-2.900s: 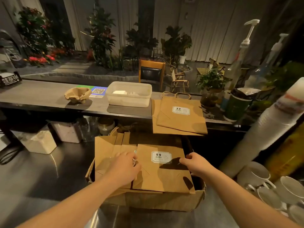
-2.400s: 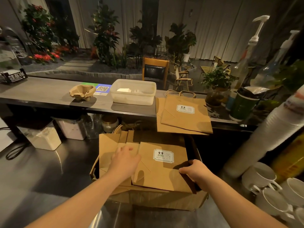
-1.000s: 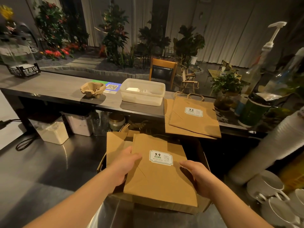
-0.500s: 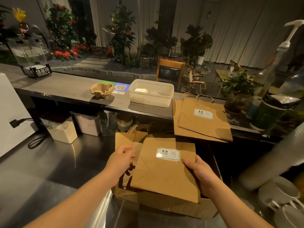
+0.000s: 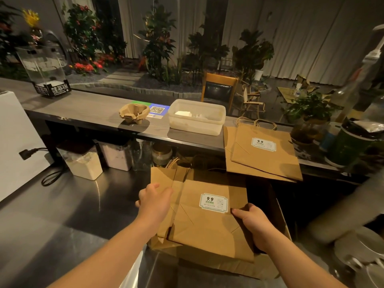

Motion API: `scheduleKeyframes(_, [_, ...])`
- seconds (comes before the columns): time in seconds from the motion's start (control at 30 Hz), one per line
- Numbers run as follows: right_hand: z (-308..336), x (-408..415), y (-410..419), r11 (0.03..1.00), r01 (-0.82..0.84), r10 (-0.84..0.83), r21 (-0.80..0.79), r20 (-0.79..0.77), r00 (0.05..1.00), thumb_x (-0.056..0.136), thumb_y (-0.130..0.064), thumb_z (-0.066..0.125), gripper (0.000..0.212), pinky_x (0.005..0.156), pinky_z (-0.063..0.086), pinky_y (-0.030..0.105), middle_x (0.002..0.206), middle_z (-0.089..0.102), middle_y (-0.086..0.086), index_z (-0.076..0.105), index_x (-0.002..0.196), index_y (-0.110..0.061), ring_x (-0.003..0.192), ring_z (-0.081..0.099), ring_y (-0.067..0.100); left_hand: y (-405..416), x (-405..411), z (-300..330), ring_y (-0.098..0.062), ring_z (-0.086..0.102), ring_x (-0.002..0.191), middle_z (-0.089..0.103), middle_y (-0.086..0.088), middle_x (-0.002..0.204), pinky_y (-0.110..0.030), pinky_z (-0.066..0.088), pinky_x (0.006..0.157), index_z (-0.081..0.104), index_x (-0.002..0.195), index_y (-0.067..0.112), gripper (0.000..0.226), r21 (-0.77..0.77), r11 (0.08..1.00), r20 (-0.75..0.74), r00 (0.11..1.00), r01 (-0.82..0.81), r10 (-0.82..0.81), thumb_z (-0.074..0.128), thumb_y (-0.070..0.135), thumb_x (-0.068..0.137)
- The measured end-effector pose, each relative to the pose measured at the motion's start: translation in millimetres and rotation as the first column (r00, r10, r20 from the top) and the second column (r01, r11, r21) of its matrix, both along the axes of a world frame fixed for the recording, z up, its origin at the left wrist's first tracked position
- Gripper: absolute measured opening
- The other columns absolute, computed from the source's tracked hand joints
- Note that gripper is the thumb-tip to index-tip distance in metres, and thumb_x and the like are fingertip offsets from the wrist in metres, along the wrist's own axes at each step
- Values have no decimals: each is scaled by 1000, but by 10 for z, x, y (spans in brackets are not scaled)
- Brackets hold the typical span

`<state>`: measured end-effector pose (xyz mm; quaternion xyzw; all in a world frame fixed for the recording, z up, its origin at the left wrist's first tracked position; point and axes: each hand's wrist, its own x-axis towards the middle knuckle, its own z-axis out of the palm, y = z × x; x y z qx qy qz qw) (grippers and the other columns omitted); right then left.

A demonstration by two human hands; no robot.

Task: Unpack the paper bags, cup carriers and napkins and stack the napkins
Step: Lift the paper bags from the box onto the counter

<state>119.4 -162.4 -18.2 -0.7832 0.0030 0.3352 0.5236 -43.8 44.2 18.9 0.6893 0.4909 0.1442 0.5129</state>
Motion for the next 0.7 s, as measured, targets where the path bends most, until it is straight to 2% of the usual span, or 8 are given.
scheduleKeyframes(0.1, [26, 30, 29, 1000, 1, -1, -20, -13, 1000, 93, -23, 74, 66, 87, 60, 50, 112, 69, 13, 38, 148, -18, 96, 72, 33, -20, 22, 29, -34, 25, 145, 23, -2, 161, -50, 38, 108, 32, 156, 28, 60, -41, 999, 15, 1000, -17, 18, 56, 42, 103])
scheduleKeyframes(0.17, [29, 57, 38, 998, -32, 31, -47, -19, 999, 93, -23, 74, 42, 88, 61, 50, 108, 72, 13, 48, 125, -17, 93, 73, 32, -22, 38, 47, -34, 29, 143, 21, 0, 161, -48, 41, 102, 30, 156, 29, 62, -58, 998, 51, 998, -24, 27, 57, 42, 103])
scheduleKeyframes(0.33, [-51, 108, 27, 997, -64, 63, -52, -37, 997, 91, -19, 74, 28, 88, 60, 51, 100, 76, 13, 60, 116, -14, 89, 76, 31, 64, 51, 8, -17, 45, 102, 27, -4, 156, -42, 41, 85, 27, 157, 28, 64, -186, 981, 144, 987, -45, 72, 58, 40, 102])
scheduleKeyframes(0.47, [-75, 135, 17, 996, -93, 92, -8, -71, 993, 92, -19, 73, 31, 91, 59, 54, 101, 77, 14, 60, 119, -13, 90, 76, 33, 151, 23, -69, -23, 48, 112, 49, -2, 136, -46, 43, 93, 25, 160, 27, 67, -369, 928, 140, 984, -51, 110, 56, 43, 103])
scheduleKeyframes(0.53, [-57, 139, -1, 993, -114, 116, 23, -91, 989, 94, -17, 71, 29, 92, 58, 56, 99, 78, 14, 59, 120, -12, 90, 76, 34, 156, 26, -110, -23, 56, 113, 60, 0, 126, -47, 45, 94, 39, 152, 23, 57, -444, 896, 137, 987, -17, 87, 56, 45, 102])
scheduleKeyframes(0.6, [-18, 129, -24, 988, -147, 152, 54, -108, 982, 97, -15, 68, 27, 94, 57, 57, 100, 78, 16, 58, 121, -10, 91, 76, 35, 128, 16, -104, -23, 61, 104, 67, -3, 113, -46, 44, 96, 58, 127, 21, 32, -480, 876, 141, 989, 38, 34, 55, 42, 103])
scheduleKeyframes(0.63, [-3, 121, -37, 985, -159, 166, 63, -112, 980, 97, -15, 67, 27, 94, 57, 57, 100, 78, 16, 57, 122, -10, 91, 76, 35, 114, 10, -106, -21, 60, 99, 66, -3, 109, -45, 41, 96, 59, 116, 22, 21, -491, 870, 148, 989, 50, 27, 54, 39, 105])
scheduleKeyframes(0.7, [41, 91, -52, 983, -169, 177, 74, -112, 978, 96, -14, 69, 34, 93, 58, 54, 102, 77, 17, 51, 125, -10, 93, 76, 36, 87, 6, -121, -21, 58, 100, 66, -3, 111, -45, 39, 97, 58, 115, 22, 18, -485, 872, 151, 988, 71, 4, 55, 37, 105])
